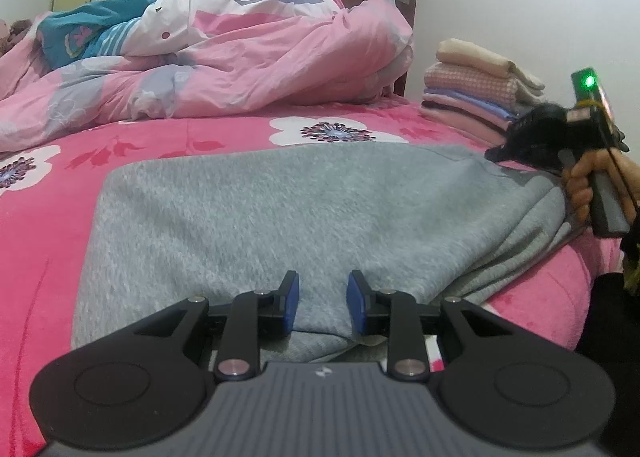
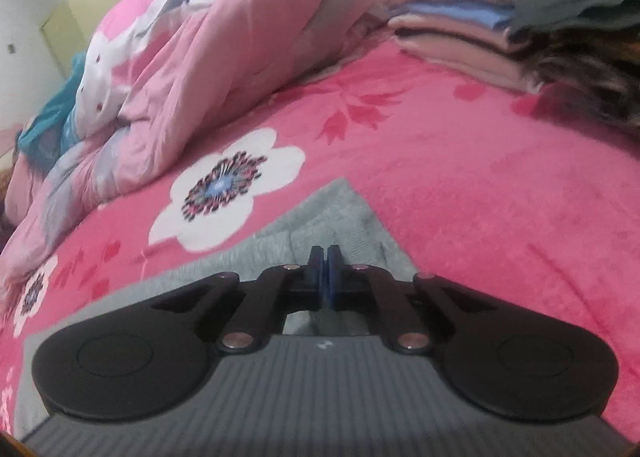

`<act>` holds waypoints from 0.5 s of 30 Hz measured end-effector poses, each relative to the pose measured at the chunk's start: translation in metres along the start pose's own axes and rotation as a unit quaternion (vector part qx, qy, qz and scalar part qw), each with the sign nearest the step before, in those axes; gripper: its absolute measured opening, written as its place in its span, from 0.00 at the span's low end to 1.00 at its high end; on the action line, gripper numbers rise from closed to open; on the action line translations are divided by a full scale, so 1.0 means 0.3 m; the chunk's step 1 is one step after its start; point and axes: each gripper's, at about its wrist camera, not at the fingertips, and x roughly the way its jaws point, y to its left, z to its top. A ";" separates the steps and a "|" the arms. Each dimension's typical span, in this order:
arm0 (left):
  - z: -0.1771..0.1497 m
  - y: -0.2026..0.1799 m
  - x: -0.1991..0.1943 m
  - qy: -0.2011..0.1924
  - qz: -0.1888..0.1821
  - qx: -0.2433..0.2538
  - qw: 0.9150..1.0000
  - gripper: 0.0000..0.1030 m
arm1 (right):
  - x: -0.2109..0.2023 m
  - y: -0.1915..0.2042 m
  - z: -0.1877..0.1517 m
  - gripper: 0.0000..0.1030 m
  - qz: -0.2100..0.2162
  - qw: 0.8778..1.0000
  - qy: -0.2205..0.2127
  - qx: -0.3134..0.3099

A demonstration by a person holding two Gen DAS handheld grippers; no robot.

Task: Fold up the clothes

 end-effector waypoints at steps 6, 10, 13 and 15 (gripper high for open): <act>-0.002 0.005 0.002 -0.002 -0.006 -0.004 1.000 0.28 | 0.051 0.011 0.004 0.19 -0.020 0.999 0.031 -0.023; 0.007 0.012 0.004 0.005 -0.008 -0.005 1.000 0.29 | -0.040 0.066 -0.002 0.33 -0.071 0.996 0.004 -0.055; 0.007 0.013 0.004 0.007 -0.006 -0.012 1.000 0.30 | -0.209 0.147 -0.074 0.33 0.022 0.995 -0.049 -0.082; 0.007 0.006 0.003 0.007 -0.002 -0.012 1.000 0.31 | -0.276 0.217 -0.156 0.35 0.072 0.989 -0.064 -0.115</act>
